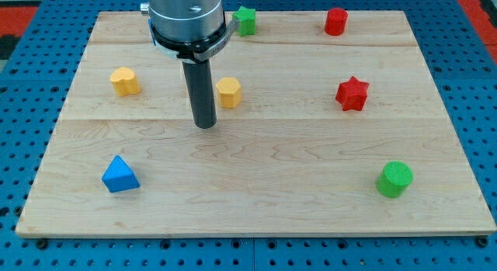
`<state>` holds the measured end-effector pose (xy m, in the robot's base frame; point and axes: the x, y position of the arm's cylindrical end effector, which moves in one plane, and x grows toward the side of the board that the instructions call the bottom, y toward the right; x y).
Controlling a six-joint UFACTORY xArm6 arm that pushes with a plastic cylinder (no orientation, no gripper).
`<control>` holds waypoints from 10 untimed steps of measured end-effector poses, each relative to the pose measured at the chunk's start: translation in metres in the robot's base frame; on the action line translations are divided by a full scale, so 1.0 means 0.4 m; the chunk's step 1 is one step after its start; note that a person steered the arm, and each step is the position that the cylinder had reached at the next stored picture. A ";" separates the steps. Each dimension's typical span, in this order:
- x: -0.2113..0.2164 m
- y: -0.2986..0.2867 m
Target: Move the red blocks towards the center of the board
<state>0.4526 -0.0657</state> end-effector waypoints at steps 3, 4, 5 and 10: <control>0.029 0.109; 0.035 0.127; 0.035 0.186; -0.126 0.668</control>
<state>0.4021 0.2015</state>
